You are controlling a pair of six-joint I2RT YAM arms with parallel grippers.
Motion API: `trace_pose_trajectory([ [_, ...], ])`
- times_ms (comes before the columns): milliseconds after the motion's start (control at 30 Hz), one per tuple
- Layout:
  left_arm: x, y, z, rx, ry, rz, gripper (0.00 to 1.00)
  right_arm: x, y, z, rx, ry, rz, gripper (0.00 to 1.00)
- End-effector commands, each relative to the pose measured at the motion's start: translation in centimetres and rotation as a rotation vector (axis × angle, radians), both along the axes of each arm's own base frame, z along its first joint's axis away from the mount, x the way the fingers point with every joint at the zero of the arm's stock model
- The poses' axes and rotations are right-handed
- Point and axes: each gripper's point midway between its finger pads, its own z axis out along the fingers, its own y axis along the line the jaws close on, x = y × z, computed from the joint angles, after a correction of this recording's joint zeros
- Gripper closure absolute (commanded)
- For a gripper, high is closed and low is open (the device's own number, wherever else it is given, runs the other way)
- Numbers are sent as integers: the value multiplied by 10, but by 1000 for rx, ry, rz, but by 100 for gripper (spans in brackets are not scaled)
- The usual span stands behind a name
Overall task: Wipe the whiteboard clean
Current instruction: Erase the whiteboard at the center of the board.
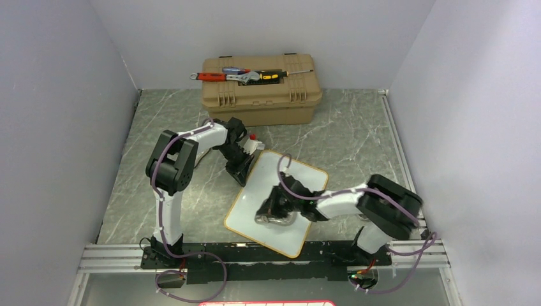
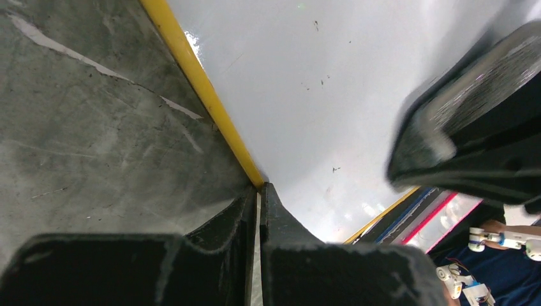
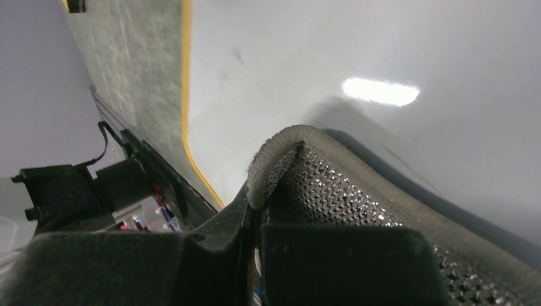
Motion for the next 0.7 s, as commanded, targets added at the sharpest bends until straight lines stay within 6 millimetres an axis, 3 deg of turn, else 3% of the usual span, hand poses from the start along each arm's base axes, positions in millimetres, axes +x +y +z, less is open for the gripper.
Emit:
trace_pose_trajectory([
  [0, -1, 20, -39, 119, -29, -58, 97, 1, 6, -55, -206, 43, 79, 100],
  [133, 0, 24, -42, 142, -29, -61, 97, 26, 44, -51, -174, 6, 124, 100],
  [200, 1, 26, -42, 150, -35, -57, 97, 37, 47, -32, -134, -28, 112, 100],
  [267, 4, 27, -39, 147, -46, -46, 97, 41, 36, -10, -112, -62, 88, 100],
  [367, 14, 27, -31, 128, -61, -24, 97, 33, 2, 16, -104, -78, 43, 100],
  [567, 39, 28, 2, 79, -170, 12, 97, -13, -96, 12, -242, 42, -135, 100],
  [667, 42, 25, 16, 59, -192, 5, 91, -25, -144, 13, -340, 88, -275, 100],
])
